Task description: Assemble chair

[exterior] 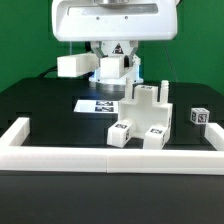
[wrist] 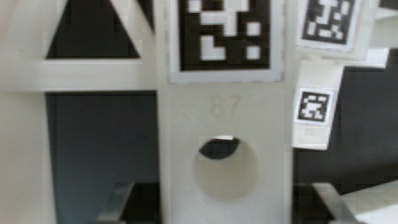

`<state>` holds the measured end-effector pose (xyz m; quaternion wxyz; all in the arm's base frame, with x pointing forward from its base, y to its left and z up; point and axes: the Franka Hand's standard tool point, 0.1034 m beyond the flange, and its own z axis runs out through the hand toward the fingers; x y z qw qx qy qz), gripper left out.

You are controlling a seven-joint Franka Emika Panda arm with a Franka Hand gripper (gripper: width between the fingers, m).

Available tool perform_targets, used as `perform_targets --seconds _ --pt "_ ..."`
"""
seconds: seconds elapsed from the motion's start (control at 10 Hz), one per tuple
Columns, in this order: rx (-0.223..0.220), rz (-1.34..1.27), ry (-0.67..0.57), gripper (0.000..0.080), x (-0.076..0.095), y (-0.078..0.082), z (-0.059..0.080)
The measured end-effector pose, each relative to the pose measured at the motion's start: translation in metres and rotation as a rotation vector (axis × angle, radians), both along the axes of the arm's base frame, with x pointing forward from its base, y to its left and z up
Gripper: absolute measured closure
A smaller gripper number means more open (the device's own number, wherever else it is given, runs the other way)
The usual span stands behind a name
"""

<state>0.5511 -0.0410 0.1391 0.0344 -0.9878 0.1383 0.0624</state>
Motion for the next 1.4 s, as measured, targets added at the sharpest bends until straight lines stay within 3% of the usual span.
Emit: perform_targets --seconds 0.2,0.5,0.8,1.1,1.4 --pt "-0.022 -0.183 0.017 0.0509 0.001 0.007 0.000" --pt "-0.031 -0.252 0.021 0.0509 0.001 0.024 0.002" --pt "-0.031 -0.240 0.024 0.0509 0.000 0.025 0.000" --pt "-0.023 -0.144 -0.021 0.0509 0.007 0.056 0.000" --pt "-0.022 -0.144 -0.018 0.0509 0.007 0.057 -0.002"
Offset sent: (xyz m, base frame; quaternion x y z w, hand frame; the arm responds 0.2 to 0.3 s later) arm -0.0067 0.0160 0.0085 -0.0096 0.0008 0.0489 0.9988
